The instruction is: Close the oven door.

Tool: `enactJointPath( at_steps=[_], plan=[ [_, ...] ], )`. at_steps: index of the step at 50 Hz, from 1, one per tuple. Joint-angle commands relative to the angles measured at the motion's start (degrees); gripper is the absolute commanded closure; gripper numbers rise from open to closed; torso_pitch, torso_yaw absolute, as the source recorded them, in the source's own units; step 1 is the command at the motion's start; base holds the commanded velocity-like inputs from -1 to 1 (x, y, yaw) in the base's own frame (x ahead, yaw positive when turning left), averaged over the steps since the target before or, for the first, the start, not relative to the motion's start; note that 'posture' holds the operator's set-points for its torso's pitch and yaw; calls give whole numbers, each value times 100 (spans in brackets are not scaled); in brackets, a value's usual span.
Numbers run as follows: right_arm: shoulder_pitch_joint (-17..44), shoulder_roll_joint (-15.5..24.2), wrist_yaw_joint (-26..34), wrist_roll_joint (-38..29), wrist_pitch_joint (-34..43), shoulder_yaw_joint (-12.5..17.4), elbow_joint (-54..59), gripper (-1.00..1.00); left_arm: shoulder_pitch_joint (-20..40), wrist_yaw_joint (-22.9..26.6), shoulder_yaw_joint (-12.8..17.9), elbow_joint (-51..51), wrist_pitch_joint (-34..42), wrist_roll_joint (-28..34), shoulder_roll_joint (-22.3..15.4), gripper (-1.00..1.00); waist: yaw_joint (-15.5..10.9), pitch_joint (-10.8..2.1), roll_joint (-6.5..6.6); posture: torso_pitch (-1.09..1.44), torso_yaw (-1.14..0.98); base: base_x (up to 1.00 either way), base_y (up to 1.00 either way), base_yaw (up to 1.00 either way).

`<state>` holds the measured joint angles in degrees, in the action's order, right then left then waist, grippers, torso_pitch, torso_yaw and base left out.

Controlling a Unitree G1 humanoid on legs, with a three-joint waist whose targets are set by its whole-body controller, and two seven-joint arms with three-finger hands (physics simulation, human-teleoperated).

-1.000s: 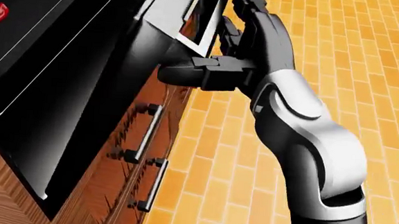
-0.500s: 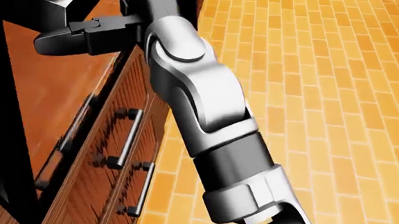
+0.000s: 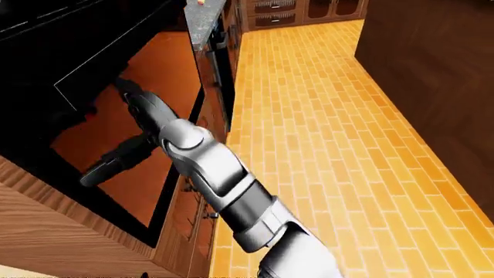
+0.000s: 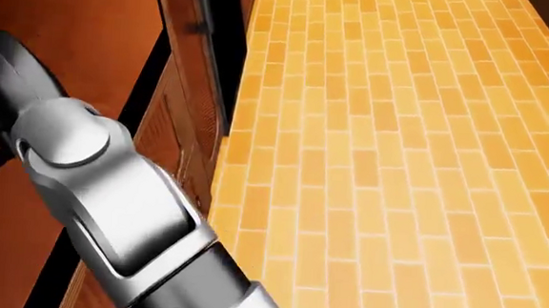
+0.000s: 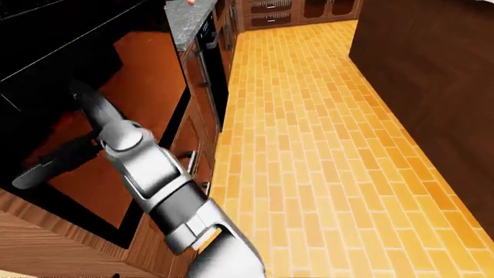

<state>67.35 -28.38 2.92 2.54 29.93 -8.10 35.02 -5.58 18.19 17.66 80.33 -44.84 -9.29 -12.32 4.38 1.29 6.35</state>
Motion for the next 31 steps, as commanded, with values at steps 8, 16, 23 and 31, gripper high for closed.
enactJointPath(
  at_steps=[8,16,23,31],
  plan=[
    [-621,-1002,844,-837,763,-638,-726,-100,-22,-3,43,-46,-124,-46,-79,-100,-173,48,-30,0,0,0,0,0],
    [-1128,-2330,1123,-2049,587,-824,-492,-100,-22,17,66,-47,-127,-75,-84,-100,-189,47,29,0,0,0,0,0],
    [-1271,-2543,1299,-2466,520,-664,-471,-100,-16,24,66,-47,-117,-84,-87,-100,-74,51,136,0,0,0,0,0],
    [-1266,-2618,1369,-2603,506,-581,-463,-100,-12,24,64,-46,-111,-86,-87,-100,-40,57,162,0,0,0,0,0]
  ],
)
